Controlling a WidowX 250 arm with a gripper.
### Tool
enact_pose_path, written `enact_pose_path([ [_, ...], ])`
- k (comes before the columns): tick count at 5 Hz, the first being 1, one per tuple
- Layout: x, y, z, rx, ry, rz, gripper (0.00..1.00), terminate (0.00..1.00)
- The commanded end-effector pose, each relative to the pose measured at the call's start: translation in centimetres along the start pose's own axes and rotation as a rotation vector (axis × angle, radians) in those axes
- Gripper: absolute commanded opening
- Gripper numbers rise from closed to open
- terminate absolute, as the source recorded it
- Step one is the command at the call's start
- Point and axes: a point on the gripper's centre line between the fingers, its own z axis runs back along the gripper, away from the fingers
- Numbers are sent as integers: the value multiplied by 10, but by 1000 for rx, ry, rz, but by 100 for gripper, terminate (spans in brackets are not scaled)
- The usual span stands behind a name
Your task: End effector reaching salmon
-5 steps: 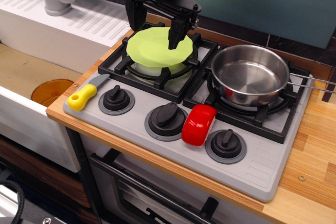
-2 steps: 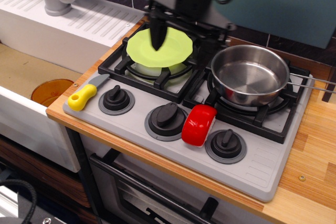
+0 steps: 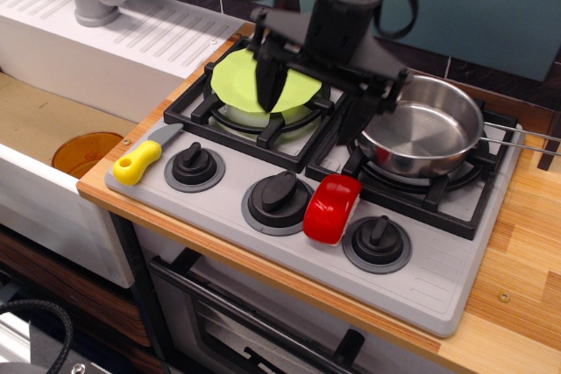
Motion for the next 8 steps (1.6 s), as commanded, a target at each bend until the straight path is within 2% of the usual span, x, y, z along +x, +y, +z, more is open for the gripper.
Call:
enact_pose_path([
  [1,-13,-12,-2,-51,-77,19,100,0],
  [3,-17,-23,-14,-72,-115,53,100,0],
  [6,-16,-19,-39,-118,-140,36,100,0],
  [8,-17,-19,-56,-150,-120,36,100,0],
])
